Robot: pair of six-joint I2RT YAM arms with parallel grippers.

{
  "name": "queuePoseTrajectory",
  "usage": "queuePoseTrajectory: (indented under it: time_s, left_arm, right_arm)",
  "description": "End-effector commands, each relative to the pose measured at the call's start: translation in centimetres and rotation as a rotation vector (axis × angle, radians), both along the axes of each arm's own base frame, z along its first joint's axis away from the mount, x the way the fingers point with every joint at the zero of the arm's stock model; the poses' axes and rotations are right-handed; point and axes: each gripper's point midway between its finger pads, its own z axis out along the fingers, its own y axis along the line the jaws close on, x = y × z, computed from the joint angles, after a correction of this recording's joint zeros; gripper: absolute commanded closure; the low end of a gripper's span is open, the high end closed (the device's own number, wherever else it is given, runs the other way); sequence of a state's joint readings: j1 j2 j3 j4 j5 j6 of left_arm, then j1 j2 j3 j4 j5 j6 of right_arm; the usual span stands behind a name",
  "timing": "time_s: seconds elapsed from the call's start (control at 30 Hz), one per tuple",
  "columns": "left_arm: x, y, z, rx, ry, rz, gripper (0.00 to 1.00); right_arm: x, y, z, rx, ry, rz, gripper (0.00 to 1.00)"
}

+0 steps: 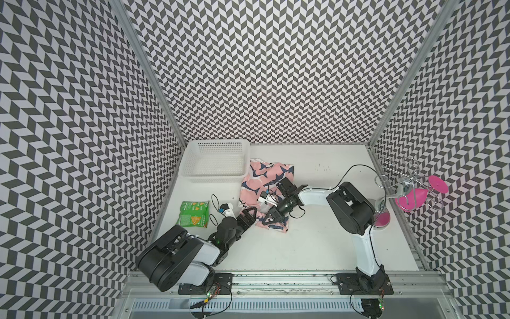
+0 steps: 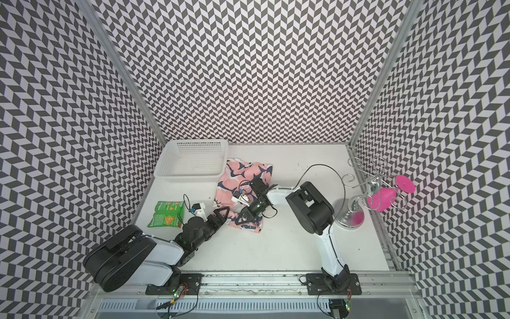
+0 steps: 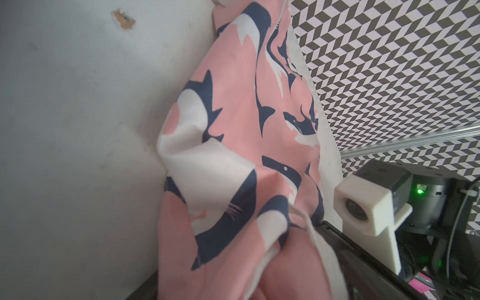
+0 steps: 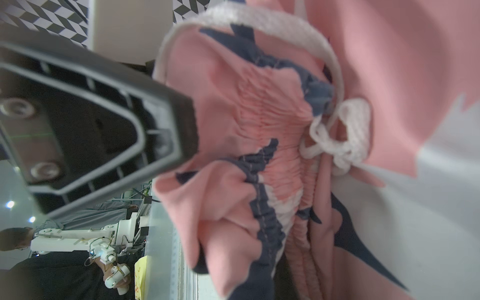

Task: Roll up the shorts
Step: Roll the shorts at the center of the board.

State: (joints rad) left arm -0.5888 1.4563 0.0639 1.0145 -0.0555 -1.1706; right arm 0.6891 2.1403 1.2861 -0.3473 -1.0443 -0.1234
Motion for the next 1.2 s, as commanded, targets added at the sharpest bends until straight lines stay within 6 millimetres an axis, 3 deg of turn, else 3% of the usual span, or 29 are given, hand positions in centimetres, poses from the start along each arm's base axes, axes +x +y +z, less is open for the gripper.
queuePoseTrajectory:
  time_s: [0.0,0.17,0.27,0.3,0.37,0.6,0.77,0.97,1.17]
  left_arm:
    - [-0.4,-0.2,-2.8,0.057,0.090,-0.021,0.20]
    - [0.2,-0.9,-3.6,0.066,0.126,-0.051,0.65]
    - [0.3,-1.2,-3.7,0.065,0.150,-0.078,0.85]
    - [0.3,-1.4,-3.7,0.071,0.161,-0.086,0.86]
    - [0.2,-1.6,-3.8,0.082,0.181,-0.103,1.00]
    - [0.0,-1.8,-3.8,0.096,0.286,-0.141,1.00]
    - [0.2,-2.3,-3.2,0.072,0.334,-0.173,1.00]
    - [0.6,-3.3,-2.5,0.061,0.384,-0.221,1.00]
    - [0.9,-3.8,-2.0,0.036,0.387,-0.236,1.00]
  right_arm:
    - [-0.4,-0.6,-1.5,-0.024,0.022,-0.008,1.00]
    - [-0.1,-0.9,-1.2,-0.027,0.006,-0.020,1.00]
    - [0.7,-1.2,-0.8,-0.038,-0.029,-0.044,0.98]
    - [1.1,-1.4,-0.4,-0.045,-0.058,-0.056,0.96]
    - [2.0,-1.8,0.4,-0.079,-0.143,-0.093,0.87]
    - [3.9,-4.9,6.8,-0.160,-0.586,-0.296,0.63]
    - [1.7,-6.3,9.4,-0.250,-0.994,-0.386,0.54]
    - [-2.2,-6.1,9.5,-0.288,-1.363,-0.363,0.47]
    - [-3.1,-5.2,7.0,-0.426,-1.538,-0.315,0.43]
